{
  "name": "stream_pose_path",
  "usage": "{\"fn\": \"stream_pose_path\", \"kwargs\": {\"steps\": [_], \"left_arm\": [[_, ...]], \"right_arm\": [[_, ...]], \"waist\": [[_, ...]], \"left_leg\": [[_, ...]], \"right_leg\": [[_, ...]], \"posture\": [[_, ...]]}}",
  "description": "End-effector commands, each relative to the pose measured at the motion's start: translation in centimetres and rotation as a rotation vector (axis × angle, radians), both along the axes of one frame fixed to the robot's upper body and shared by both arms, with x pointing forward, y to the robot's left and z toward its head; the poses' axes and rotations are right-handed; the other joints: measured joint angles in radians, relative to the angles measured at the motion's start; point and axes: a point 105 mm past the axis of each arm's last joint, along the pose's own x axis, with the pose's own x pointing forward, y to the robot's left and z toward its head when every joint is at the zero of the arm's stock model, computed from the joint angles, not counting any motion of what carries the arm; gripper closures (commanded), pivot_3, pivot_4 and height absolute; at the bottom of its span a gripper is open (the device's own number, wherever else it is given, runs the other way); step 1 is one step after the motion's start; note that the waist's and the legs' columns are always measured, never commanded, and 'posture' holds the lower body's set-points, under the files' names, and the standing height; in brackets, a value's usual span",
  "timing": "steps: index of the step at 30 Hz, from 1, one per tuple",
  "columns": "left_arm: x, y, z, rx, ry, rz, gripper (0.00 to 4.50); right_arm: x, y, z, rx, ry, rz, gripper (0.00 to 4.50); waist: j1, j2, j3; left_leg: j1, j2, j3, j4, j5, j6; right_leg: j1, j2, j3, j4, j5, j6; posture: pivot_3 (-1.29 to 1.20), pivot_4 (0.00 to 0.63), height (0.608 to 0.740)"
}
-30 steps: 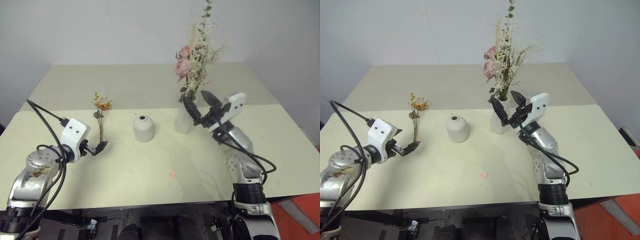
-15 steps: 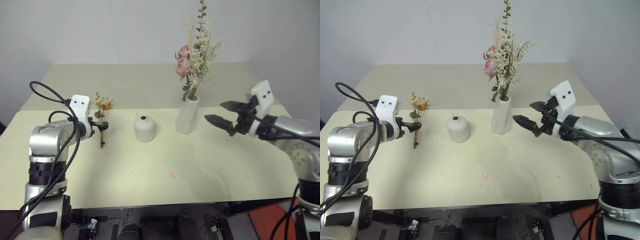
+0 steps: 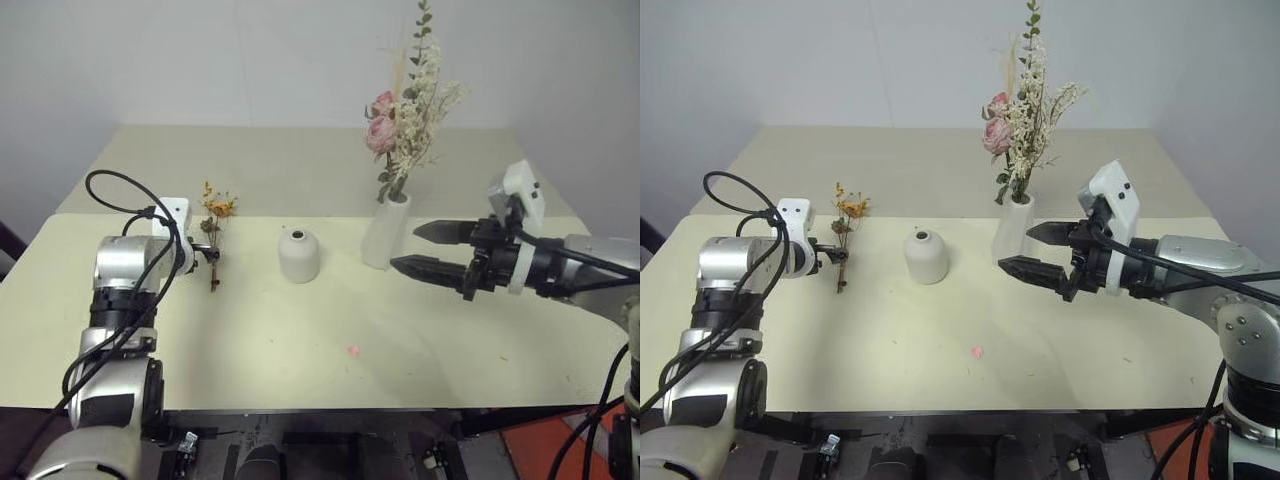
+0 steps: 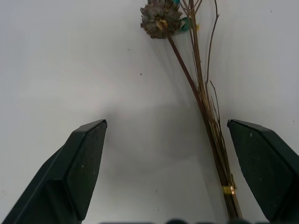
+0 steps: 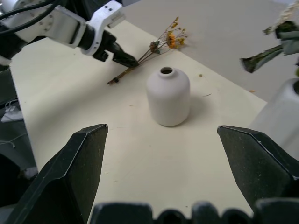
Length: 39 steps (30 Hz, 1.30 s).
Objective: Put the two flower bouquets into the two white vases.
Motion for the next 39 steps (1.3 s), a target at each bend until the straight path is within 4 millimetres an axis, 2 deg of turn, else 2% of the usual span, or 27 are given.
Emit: {"fn": "stream_pose_path", "kwargs": {"steps": [1,6,14,15,18,21,24,27,31,33,35,39], "left_arm": [[1.2,-0.7,0.6,0.002,-0.026,-0.043,0.38],[1.5,-1.1,-0.6,0.007,0.014,-0.107,1.72],[2.2,-1.5,-1.0,-0.012,0.01,-0.115,4.35],[2.3,-1.5,-1.0,-0.011,0.01,-0.117,4.47],[2.5,-1.2,-0.6,-0.005,-0.018,-0.099,4.47],[3.1,-0.9,0.8,-0.012,-0.102,-0.067,4.47],[4.1,-1.6,4.4,-0.067,-0.312,-0.071,4.47],[4.5,-2.8,8.8,-0.186,-0.54,-0.084,4.47],[3.9,-4.1,14.3,-0.301,-0.928,-0.061,4.47],[3.4,-4.5,16.1,-0.526,-1.035,-0.061,4.47],[2.5,-5.4,17.5,-0.701,-1.142,-0.137,4.47],[0.7,-7.8,18.9,-0.991,-1.211,-0.327,4.47]], "right_arm": [[-0.2,-0.3,0.5,-0.003,-0.043,-0.031,0.0],[-0.3,-0.2,0.2,0.001,-0.046,-0.054,0.0],[0.1,-0.4,-0.1,0.004,-0.05,-0.088,0.0],[0.2,-0.5,-0.2,0.003,-0.051,-0.091,0.0],[0.2,-0.6,-0.2,0.0,-0.051,-0.097,0.0],[0.3,-0.8,-0.2,-0.004,-0.053,-0.099,0.0],[0.4,-0.9,-0.3,-0.011,-0.057,-0.102,0.0],[0.6,-1.1,-0.4,-0.014,-0.059,-0.107,0.0],[0.7,-0.9,-0.6,-0.01,-0.068,-0.104,0.0],[0.7,-0.7,-0.7,-0.006,-0.074,-0.102,0.0],[0.6,-0.5,-0.7,0.001,-0.081,-0.103,0.0],[0.3,-0.5,-0.9,0.013,-0.095,-0.125,0.0]], "waist": [[0.001,0.0,0.0],[-0.001,0.0,-0.001],[0.0,-0.001,-0.002],[0.0,-0.001,-0.003],[-0.001,-0.001,-0.003],[-0.001,-0.001,-0.003],[-0.001,-0.001,-0.003],[-0.001,-0.001,-0.003],[0.004,-0.001,-0.003],[0.009,-0.001,-0.003],[0.007,-0.001,-0.003],[0.005,-0.001,-0.003]], "left_leg": [[0.0,0.0,0.0,0.0,0.0,0.0],[0.0,0.0,0.0,0.0,0.0,0.0],[0.002,0.0,0.0,0.002,0.0,0.0],[0.002,0.0,0.0,0.002,0.0,0.0],[0.002,0.0,0.0,0.002,0.0,0.0],[0.003,0.0,0.0,0.003,0.0,0.0],[0.002,0.0,0.0,0.003,0.0,0.0],[-0.001,0.0,0.0,0.003,0.0,0.0],[-0.002,0.0,0.0,0.003,0.0,0.0],[-0.003,-0.001,0.0,0.003,0.0,0.0],[-0.003,-0.001,0.001,0.003,0.0,0.0],[-0.003,-0.001,0.001,0.003,0.0,0.0]], "right_leg": [[0.0,0.0,0.0,0.0,0.0,0.0],[0.0,0.0,0.0,0.001,0.0,0.0],[0.002,0.0,0.0,0.0,0.0,0.0],[0.002,0.0,0.0,0.0,0.0,0.0],[0.002,0.0,0.0,0.0,0.0,0.0],[0.002,0.0,0.0,0.0,0.0,0.0],[0.002,0.0,0.0,0.001,0.0,0.0],[0.0,0.0,0.0,0.002,0.0,0.0],[0.0,-0.001,0.0,0.0,0.0,0.0],[0.0,-0.003,0.0,0.0,0.0,0.001],[0.0,-0.003,0.0,-0.001,0.001,0.001],[0.0,-0.003,0.0,-0.001,0.001,0.001]], "posture": [[0.0,0.15,0.74],[0.0,0.15,0.74],[0.0,0.15,0.74],[0.0,0.15,0.74],[0.0,0.15,0.74],[0.0,0.15,0.74],[0.0,0.15,0.74],[0.0,0.15,0.74],[0.0,0.15,0.74],[0.0,0.15,0.74],[0.0,0.15,0.74],[0.0,0.15,0.74]]}}
